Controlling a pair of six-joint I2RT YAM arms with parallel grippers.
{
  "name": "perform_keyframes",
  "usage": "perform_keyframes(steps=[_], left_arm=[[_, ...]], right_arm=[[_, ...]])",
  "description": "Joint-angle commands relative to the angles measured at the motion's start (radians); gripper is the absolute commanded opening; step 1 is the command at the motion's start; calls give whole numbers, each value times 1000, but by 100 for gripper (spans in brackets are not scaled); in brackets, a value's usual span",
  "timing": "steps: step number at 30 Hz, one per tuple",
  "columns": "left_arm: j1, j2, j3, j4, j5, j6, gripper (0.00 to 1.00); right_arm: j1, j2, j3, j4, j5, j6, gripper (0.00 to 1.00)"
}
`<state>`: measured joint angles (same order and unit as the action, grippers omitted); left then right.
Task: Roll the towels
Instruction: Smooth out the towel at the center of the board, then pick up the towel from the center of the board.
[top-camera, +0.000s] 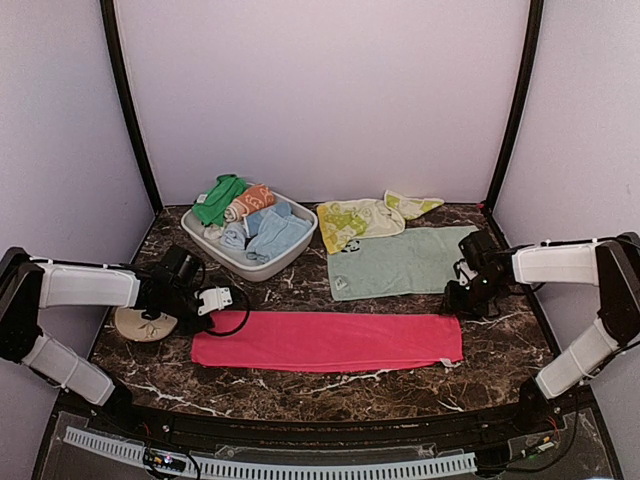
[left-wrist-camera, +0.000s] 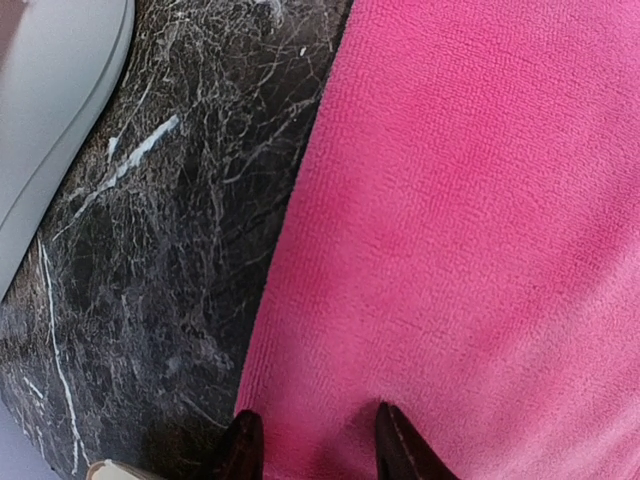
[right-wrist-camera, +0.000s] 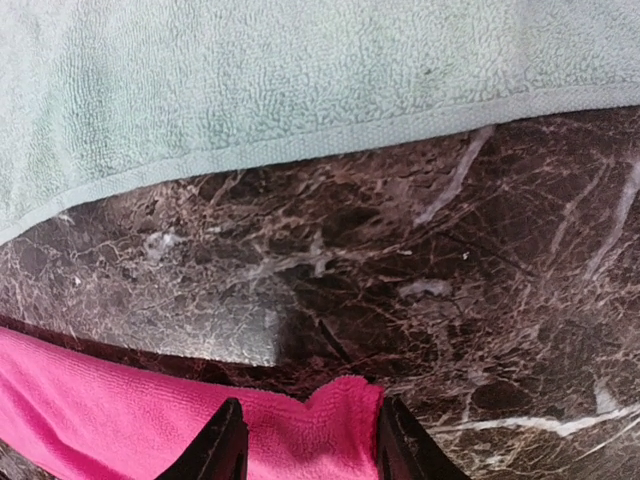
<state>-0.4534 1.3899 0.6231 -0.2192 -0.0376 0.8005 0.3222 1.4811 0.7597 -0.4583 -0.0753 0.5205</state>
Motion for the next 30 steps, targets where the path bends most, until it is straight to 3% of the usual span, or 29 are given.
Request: perform_keyframes(steps=[1, 9, 14, 19, 22, 30], left_arm=[[7, -19, 48, -77, 31, -30, 42], [7, -98, 89, -151, 35, -13, 46], [1, -109, 87, -194, 72, -28, 45], [-11, -104, 34, -160, 66, -34, 45], [-11, -86, 9, -139, 49, -35, 45], [-45, -138, -59, -137, 116, -13, 45]], right_arm=[[4, 25, -39, 44, -42, -2, 43], [6, 5, -80, 58, -86, 20, 32], [7, -31, -59, 28, -108, 9, 41], [11, -19, -92, 45, -142, 24, 21], [15, -40, -93, 56, -157, 50, 0], [-14, -91, 58, -127, -19, 25, 0]])
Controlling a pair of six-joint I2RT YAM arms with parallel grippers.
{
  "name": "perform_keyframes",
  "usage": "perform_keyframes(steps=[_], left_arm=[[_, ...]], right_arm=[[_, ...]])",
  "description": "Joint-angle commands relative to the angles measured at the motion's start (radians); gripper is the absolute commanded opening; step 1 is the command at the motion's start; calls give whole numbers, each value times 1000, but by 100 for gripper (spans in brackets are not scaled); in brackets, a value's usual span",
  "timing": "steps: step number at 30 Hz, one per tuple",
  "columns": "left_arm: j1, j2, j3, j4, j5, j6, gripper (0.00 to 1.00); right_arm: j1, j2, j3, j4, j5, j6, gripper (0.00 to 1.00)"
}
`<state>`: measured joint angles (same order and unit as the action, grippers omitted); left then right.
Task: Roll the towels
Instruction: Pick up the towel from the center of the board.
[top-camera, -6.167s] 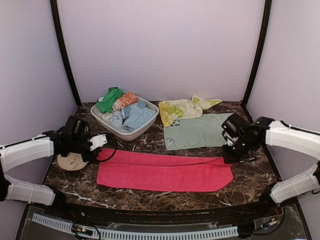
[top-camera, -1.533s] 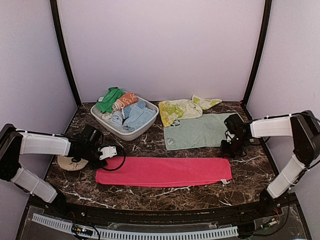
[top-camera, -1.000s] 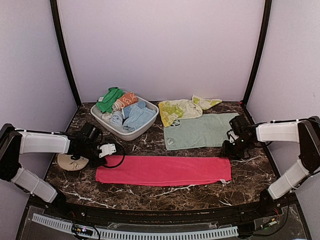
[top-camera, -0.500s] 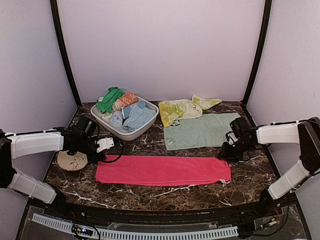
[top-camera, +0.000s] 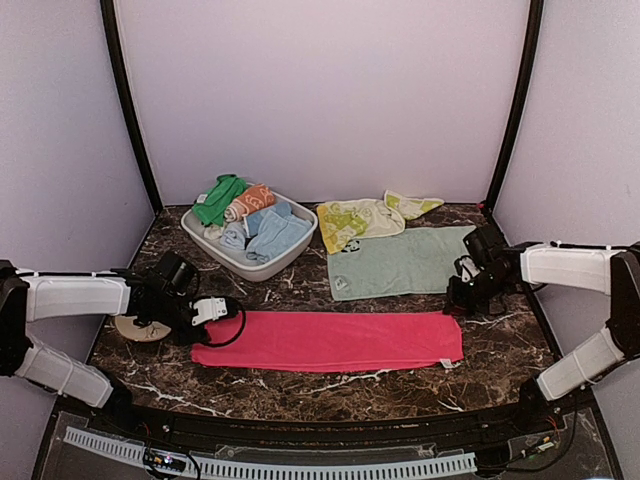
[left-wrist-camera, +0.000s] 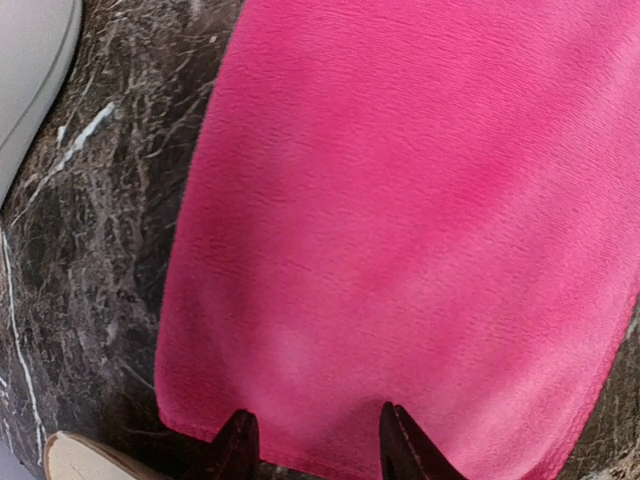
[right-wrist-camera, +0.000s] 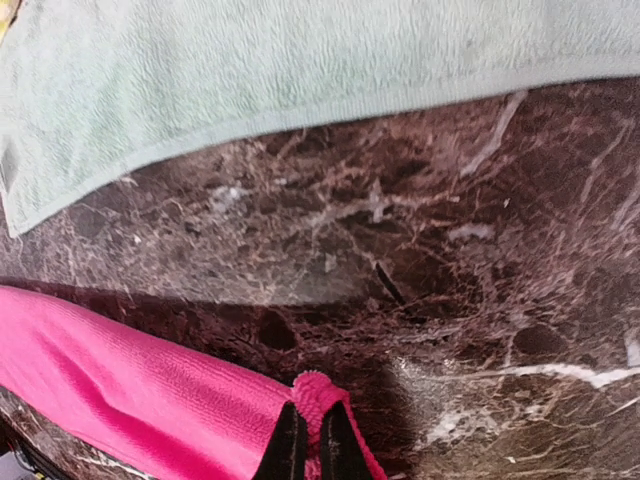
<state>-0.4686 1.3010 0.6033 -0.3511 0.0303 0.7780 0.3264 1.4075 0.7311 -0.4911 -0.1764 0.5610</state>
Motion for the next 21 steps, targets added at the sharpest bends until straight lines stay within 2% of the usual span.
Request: perform_keyframes(steps=[1, 8, 14, 18, 21], left_arm=[[-39, -55, -43, -11, 52, 12, 45], [-68, -105, -16, -115, 137, 31, 48], [-103, -106, -25, -126, 160, 10, 49], [-102, -129, 25, -155, 189, -38, 49], [-77, -146, 34, -148, 210, -42, 49]], right_arm=[[-26, -14, 99, -113, 96, -21, 0], [-85, -8, 121, -185, 187, -55, 0], [-173, -7, 139, -228, 271, -91, 0], [-219, -34, 174, -265, 286, -130, 0], [-213, -63, 204, -292, 227, -121, 0]])
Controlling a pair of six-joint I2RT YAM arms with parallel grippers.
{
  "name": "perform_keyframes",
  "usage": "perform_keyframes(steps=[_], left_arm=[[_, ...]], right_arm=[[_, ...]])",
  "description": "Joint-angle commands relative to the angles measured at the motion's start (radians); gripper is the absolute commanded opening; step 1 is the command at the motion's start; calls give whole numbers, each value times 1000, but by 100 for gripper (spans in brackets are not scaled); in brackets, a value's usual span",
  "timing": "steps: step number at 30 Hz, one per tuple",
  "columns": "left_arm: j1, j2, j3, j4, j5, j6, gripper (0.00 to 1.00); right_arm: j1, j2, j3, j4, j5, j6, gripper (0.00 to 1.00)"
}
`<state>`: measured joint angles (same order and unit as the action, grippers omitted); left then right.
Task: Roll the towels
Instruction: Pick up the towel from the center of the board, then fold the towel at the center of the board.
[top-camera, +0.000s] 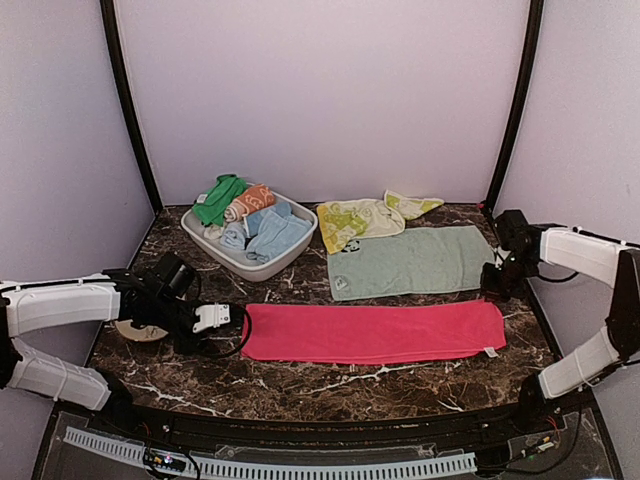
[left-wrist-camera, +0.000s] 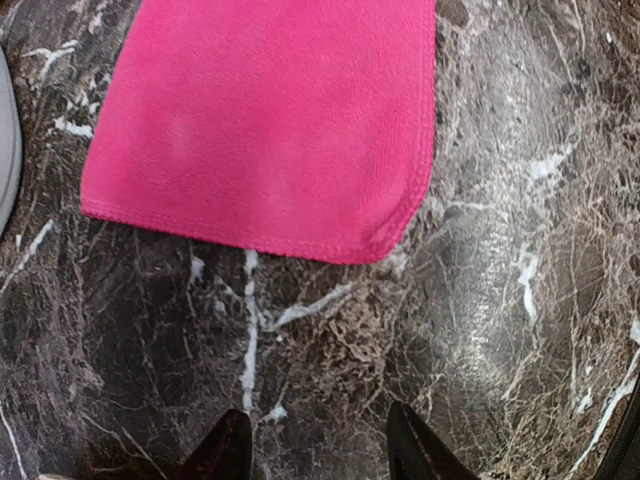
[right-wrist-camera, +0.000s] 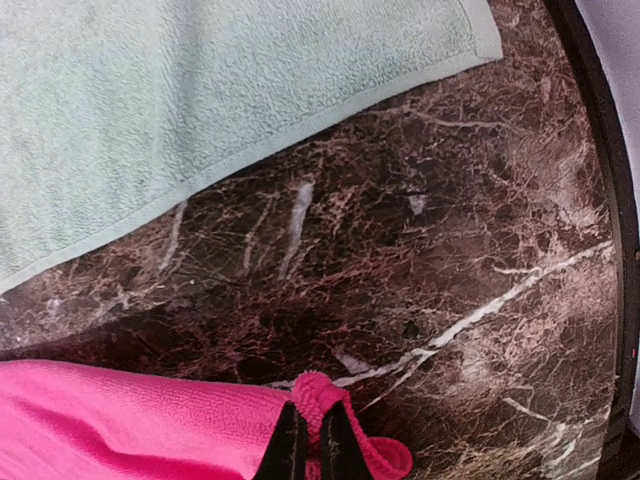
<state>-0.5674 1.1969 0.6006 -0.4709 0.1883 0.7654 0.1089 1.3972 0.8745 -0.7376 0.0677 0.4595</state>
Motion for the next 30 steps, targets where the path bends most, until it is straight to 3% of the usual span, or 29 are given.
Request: perform_keyframes(steps=[1, 7, 14, 23, 30], left_arm=[[41, -38, 40, -23, 58, -28, 49], [195, -15, 44, 2, 82, 15, 48], [259, -75, -7, 17, 77, 47, 48], [318, -107, -47, 31, 78, 70, 48], [334, -138, -68, 34, 76, 83, 48]], right_arm=[[15, -62, 66, -48, -49, -8, 0], [197, -68, 111, -22, -226, 129, 0], [495, 29, 242, 126, -271, 390, 0], [741, 350, 557, 230, -265, 493, 0], [826, 586, 763, 293, -327, 528, 0]])
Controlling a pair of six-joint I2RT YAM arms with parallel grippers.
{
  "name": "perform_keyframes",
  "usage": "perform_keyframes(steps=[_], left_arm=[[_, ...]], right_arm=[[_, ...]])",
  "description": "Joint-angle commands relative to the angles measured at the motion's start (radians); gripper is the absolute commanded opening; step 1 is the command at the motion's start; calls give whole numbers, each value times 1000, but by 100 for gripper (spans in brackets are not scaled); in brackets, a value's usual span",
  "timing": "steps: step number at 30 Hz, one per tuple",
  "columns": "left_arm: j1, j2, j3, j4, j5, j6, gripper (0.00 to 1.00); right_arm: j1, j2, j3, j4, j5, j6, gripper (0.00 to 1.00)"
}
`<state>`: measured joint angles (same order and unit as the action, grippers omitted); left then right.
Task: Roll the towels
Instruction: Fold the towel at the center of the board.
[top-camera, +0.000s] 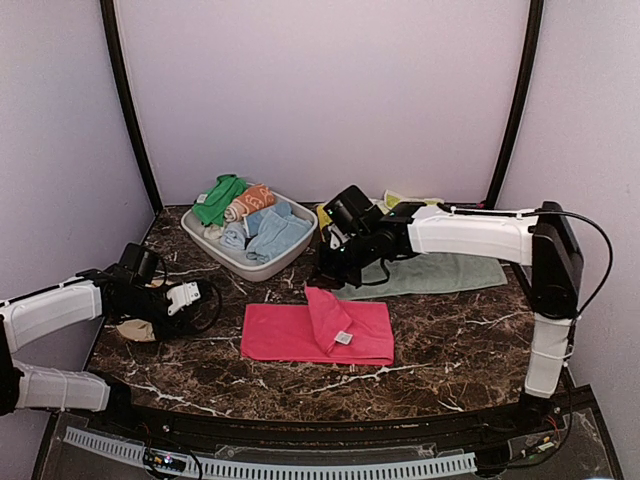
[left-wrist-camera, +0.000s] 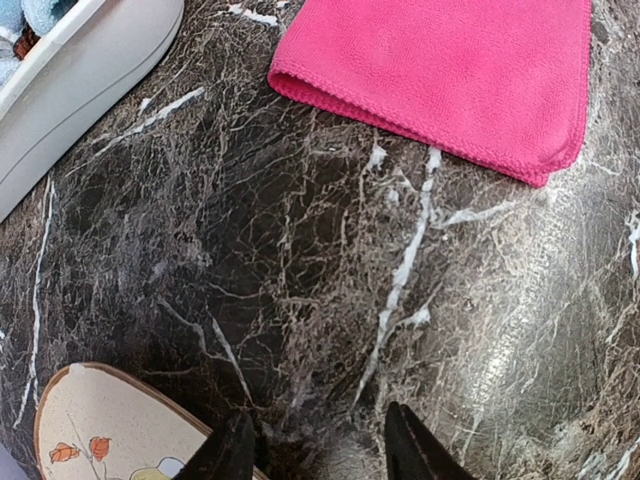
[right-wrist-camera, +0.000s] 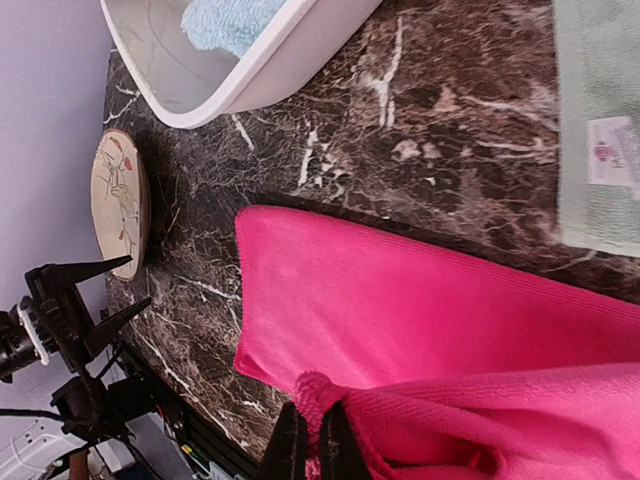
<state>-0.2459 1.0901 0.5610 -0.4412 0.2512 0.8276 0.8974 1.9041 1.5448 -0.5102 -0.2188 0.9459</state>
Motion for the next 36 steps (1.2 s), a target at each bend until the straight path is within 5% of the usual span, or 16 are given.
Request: perform_keyframes(steps=[1, 25, 36], left_arm=[[15, -34, -32, 5, 13, 25, 48], [32, -40, -19, -29, 24, 37, 48], [32, -64, 14, -58, 54, 39, 50]], right_arm=[[46, 102, 118, 71, -46, 48, 0], [108, 403, 421, 95, -113, 91, 1], [121, 449, 510, 167, -171, 108, 38]])
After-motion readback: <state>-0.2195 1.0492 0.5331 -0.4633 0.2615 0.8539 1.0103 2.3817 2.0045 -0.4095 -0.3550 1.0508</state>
